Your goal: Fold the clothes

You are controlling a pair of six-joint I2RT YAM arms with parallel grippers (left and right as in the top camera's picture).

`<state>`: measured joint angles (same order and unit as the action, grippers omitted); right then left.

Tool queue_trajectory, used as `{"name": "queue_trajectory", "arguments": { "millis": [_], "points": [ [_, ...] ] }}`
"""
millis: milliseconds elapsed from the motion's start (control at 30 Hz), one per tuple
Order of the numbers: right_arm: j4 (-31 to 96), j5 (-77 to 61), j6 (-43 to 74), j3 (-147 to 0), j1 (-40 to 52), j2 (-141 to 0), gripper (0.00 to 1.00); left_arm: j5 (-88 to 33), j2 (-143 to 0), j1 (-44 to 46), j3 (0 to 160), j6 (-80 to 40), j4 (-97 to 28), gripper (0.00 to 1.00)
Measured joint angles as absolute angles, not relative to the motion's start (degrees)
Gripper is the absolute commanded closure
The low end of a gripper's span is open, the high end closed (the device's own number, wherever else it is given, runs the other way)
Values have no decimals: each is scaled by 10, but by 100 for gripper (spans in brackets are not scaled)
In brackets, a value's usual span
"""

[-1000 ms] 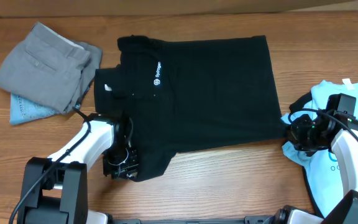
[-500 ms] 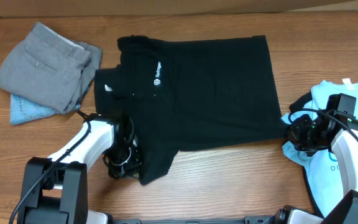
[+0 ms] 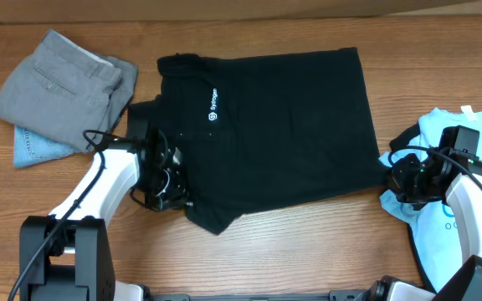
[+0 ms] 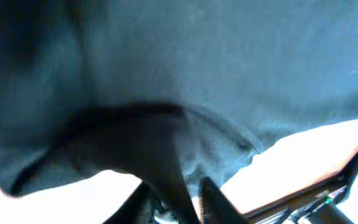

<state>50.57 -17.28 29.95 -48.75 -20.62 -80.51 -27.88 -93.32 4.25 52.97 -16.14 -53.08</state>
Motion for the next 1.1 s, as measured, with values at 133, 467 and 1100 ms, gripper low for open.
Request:
{"name": "queue_trajectory", "arguments": {
  "millis": [133,467,1100],
  "points": [
    [506,-171,300,-488,-206,-805,96,-276,-933,43,530,-159,-524,53],
    [502,-171,300,-488,-206,-805,95,-273,-933,48,530,-102,-609,79],
    [496,-171,300,-488,-206,-805,95,-263,-933,87,531,-212,-347,35]
  ]
}}
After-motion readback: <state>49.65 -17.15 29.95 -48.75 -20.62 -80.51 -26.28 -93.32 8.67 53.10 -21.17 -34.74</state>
